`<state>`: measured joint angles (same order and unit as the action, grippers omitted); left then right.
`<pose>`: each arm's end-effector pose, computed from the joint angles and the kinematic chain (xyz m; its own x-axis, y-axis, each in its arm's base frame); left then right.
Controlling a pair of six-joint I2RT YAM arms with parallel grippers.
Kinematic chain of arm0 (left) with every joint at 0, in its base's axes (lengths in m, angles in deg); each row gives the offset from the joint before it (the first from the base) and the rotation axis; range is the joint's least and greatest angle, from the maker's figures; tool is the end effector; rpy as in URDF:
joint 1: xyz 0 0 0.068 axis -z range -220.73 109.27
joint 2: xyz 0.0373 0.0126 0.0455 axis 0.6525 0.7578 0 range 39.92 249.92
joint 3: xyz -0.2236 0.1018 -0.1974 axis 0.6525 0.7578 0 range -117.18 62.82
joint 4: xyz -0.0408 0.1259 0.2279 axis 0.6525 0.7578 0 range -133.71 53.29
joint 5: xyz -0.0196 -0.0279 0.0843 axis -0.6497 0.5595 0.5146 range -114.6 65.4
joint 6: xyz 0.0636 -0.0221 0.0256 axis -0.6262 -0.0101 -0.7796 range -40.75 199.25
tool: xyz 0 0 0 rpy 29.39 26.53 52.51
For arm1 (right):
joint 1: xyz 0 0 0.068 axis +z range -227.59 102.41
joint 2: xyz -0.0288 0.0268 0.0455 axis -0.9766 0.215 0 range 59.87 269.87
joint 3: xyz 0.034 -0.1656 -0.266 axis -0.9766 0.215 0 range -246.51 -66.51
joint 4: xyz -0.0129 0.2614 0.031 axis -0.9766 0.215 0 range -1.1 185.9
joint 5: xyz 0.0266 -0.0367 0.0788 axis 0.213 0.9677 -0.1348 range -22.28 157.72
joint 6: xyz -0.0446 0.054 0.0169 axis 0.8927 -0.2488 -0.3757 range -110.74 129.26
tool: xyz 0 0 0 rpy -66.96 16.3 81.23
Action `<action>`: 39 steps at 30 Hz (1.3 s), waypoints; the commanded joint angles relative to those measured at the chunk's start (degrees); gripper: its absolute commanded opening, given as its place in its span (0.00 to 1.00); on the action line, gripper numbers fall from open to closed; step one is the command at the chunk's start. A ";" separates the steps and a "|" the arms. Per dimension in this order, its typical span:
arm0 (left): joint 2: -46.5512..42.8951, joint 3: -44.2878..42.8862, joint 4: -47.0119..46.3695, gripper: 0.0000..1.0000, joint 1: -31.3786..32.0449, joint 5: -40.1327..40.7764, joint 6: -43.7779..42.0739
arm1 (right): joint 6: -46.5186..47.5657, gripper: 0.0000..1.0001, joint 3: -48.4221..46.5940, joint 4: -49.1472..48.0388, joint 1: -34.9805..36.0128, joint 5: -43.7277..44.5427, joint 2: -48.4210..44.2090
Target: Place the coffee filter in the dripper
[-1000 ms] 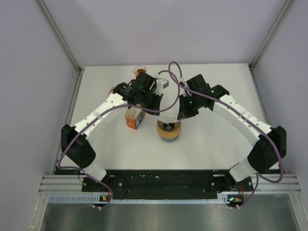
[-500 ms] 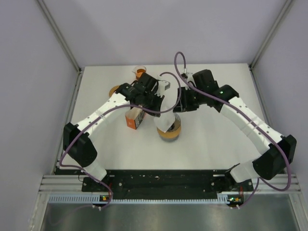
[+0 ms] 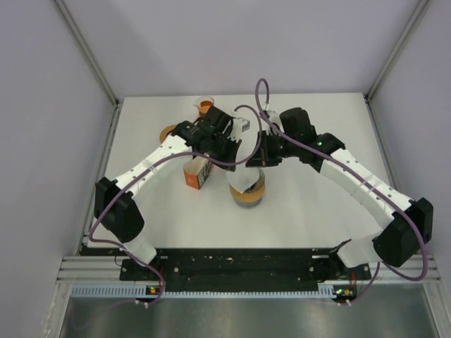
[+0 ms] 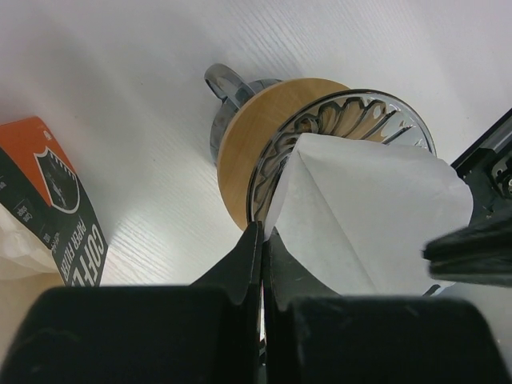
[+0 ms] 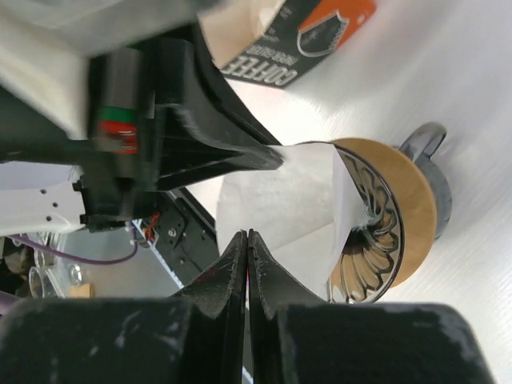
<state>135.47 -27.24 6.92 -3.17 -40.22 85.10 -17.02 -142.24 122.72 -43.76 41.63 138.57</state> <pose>0.2873 -0.2412 0.3467 -0.7267 0.4350 -0.5317 0.6353 0.7200 -0.2792 0.2445 0.1954 0.3858 -0.7971 -0.0554 -0.6013 -0.4902 0.6408 0.5908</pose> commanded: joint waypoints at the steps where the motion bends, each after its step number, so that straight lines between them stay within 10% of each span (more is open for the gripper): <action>1: 0.43 -2.31 -0.27 0.00 0.23 -1.43 -0.22 | -2.54 0.00 1.63 -3.24 1.33 -0.12 1.90; 18: 1.40 -4.33 1.49 0.00 -0.38 -3.54 -0.66 | -3.60 0.00 7.78 -5.43 1.51 4.64 4.19; 30: 0.17 -9.95 5.00 0.60 -3.98 -9.07 -2.51 | 0.97 0.00 2.43 1.76 6.51 15.35 7.69; 39: -6.59 -1.72 -0.95 0.64 -13.47 -13.21 8.38 | 4.66 0.00 -7.06 9.84 12.75 24.23 13.67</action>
<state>135.49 -34.04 12.06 -12.66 -51.02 86.46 -15.69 -143.96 127.46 -34.06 60.43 149.82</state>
